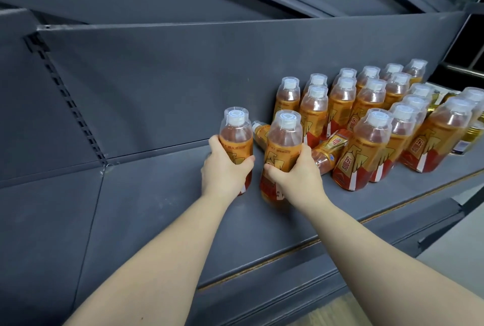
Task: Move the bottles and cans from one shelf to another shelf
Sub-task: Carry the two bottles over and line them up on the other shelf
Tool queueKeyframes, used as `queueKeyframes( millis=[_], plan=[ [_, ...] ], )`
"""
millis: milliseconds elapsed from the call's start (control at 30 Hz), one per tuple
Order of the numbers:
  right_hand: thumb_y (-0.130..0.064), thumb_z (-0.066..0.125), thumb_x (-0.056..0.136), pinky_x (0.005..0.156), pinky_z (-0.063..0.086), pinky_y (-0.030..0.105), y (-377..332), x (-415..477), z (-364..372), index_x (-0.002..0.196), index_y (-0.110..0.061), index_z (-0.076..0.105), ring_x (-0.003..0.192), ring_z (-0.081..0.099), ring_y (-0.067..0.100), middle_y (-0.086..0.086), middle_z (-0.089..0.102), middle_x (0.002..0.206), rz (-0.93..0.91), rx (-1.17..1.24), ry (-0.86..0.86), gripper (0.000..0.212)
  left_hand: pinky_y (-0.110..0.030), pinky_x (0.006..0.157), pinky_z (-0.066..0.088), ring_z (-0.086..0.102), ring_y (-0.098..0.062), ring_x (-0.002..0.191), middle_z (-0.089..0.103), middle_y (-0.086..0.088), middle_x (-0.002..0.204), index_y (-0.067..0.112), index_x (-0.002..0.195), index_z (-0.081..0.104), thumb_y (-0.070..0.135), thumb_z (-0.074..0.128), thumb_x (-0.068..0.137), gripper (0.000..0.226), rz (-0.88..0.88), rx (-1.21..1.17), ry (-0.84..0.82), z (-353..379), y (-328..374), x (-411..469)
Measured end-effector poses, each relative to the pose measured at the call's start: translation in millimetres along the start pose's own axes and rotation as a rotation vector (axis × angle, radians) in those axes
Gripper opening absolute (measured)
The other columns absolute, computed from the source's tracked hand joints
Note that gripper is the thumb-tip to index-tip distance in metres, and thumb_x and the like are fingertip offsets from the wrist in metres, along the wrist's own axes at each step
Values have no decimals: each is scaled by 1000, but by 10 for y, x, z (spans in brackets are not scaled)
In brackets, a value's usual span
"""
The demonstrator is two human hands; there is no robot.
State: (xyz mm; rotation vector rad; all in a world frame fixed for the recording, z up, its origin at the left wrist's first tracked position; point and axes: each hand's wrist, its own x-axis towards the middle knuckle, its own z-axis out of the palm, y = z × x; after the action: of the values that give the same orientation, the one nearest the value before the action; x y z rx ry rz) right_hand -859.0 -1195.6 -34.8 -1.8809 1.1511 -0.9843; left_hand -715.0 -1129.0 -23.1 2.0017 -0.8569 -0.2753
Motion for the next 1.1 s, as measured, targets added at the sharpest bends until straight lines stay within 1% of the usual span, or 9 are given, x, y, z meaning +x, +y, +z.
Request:
queueKeyframes(
  millis=[167, 300, 400, 600, 667, 800, 967, 1033, 1100],
  plan=[
    [-37, 81, 79, 89, 52, 32, -57, -255, -80, 131, -23, 42, 111, 59, 18, -3, 59, 122, -46, 33, -71, 67, -46, 90, 54, 60, -29, 109, 62, 0, 118, 28, 125, 35, 50, 76, 78, 66, -20, 9, 76, -186, 61, -452],
    [-38, 81, 79, 90, 51, 31, -106, -560, -190, 137, -22, 41, 112, 58, 16, -5, 59, 125, -84, 49, -163, 72, -40, 88, 53, 58, -25, 110, 59, 1, 121, 27, 130, 33, 49, 74, 82, 67, -72, 39, 132, -331, 55, -928],
    [-37, 81, 79, 91, 52, 33, -126, -825, -261, 132, -25, 43, 110, 59, 15, -6, 60, 121, -112, 72, -222, 67, -38, 88, 53, 58, -22, 108, 57, 3, 121, 27, 133, 31, 48, 74, 83, 70, -87, 59, 156, -433, 21, -1302],
    [-36, 80, 81, 83, 50, 28, -199, -1297, -321, 123, -30, 40, 104, 59, 12, -8, 59, 116, -128, 101, -331, 59, -42, 90, 55, 60, -21, 106, 57, 4, 120, 28, 133, 31, 46, 75, 83, 69, -154, 51, 217, -632, -40, -1891],
    [-36, 80, 81, 79, 49, 27, -223, -1437, -306, 121, -30, 41, 102, 60, 13, -9, 59, 114, -130, 98, -371, 56, -41, 89, 56, 60, -20, 105, 58, 4, 119, 28, 131, 32, 46, 75, 83, 67, -161, 62, 231, -695, -79, -2039],
    [-36, 80, 80, 78, 51, 27, -269, -1694, -235, 122, -30, 42, 100, 61, 12, -9, 61, 112, -139, 121, -428, 57, -43, 87, 56, 61, -19, 99, 61, 5, 113, 27, 124, 35, 45, 75, 82, 61, -171, 71, 267, -869, -173, -2281],
    [-34, 80, 80, 70, 47, 19, -425, -2067, -86, 120, -32, 41, 99, 60, 7, -12, 60, 110, -157, 139, -504, 55, -33, 83, 52, 59, -16, 97, 57, 8, 111, 26, 125, 34, 45, 75, 83, 62, -161, 93, 316, -1217, -358, -2590],
    [-34, 80, 80, 69, 46, 18, -513, -2232, -3, 120, -31, 42, 99, 60, 6, -12, 60, 110, -160, 150, -524, 56, -37, 87, 55, 61, -17, 99, 59, 7, 113, 26, 126, 34, 46, 76, 82, 64, -176, 77, 322, -1373, -484, -2721],
    [-34, 80, 80, 68, 45, 17, -615, -2421, 78, 120, -32, 41, 97, 59, 4, -12, 60, 110, -170, 146, -537, 56, -39, 87, 56, 61, -18, 99, 59, 5, 114, 28, 126, 34, 47, 76, 81, 65, -201, 68, 327, -1535, -615, -2865]
  ],
)
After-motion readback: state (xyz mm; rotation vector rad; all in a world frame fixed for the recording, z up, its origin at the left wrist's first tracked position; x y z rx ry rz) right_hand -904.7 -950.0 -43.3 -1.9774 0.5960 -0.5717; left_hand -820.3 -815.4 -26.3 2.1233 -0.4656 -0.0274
